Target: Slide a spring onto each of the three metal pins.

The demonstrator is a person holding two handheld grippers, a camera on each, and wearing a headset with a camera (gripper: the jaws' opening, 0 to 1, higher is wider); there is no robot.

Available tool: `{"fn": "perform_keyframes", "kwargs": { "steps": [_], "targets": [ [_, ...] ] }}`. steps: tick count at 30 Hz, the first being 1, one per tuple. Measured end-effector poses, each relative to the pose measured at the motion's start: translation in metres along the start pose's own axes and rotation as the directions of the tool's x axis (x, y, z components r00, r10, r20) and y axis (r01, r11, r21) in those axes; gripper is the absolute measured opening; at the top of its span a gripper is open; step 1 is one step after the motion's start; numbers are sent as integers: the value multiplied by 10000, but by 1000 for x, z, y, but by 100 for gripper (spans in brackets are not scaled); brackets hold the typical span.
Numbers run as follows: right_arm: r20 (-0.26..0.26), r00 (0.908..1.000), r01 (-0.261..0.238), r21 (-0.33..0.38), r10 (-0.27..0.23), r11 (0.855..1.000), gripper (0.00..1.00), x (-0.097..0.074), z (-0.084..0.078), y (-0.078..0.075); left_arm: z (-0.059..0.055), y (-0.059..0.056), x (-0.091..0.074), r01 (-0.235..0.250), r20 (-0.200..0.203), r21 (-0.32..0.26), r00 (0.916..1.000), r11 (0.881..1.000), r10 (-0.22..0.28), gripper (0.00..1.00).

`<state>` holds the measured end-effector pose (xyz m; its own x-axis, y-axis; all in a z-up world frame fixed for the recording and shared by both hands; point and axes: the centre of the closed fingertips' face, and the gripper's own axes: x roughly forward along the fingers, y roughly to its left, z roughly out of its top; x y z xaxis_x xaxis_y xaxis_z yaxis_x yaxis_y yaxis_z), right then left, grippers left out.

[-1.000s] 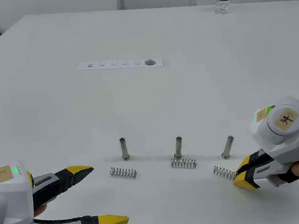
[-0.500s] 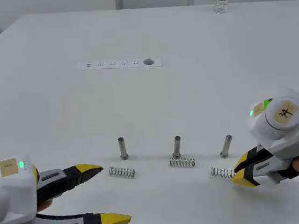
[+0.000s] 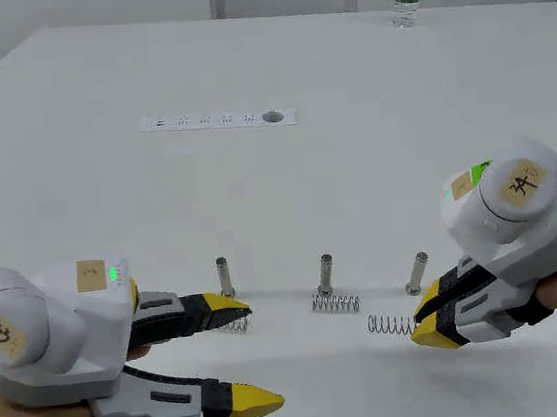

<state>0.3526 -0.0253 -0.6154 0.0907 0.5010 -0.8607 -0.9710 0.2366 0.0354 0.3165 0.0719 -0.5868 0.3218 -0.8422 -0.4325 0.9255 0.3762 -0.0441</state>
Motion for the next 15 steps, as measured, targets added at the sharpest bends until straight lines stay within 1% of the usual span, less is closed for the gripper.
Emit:
{"fn": "perform_keyframes", "kwargs": {
  "steps": [4, 8, 9, 10, 15],
  "targets": [
    [77, 9997, -241, -80, 241, 9997, 12, -2, 7, 5, 2, 0, 11, 273, -46, 190, 9996, 9994, -272, 49],
    [-93, 9992, -385, -288, 383, 9988, 12, -1, 10, 9, 3, -1, 22, 512, -119, 239, 9986, 9984, -509, 45],
    [-124, 9991, -419, -319, 415, 9986, 12, 0, 11, 10, 2, -1, 23, 556, -188, 322, 9983, 9979, -551, 44],
    [-173, 9988, -473, -365, 467, 9982, 12, 0, 12, 11, 2, -2, 25, 655, -329, 534, 9974, 9964, -638, 43],
    [-257, 9978, -617, -554, 603, 9966, 12, 3, 18, 16, 4, -2, 33, 871, -533, 777, 9951, 9932, -831, 39]
  ]
}}
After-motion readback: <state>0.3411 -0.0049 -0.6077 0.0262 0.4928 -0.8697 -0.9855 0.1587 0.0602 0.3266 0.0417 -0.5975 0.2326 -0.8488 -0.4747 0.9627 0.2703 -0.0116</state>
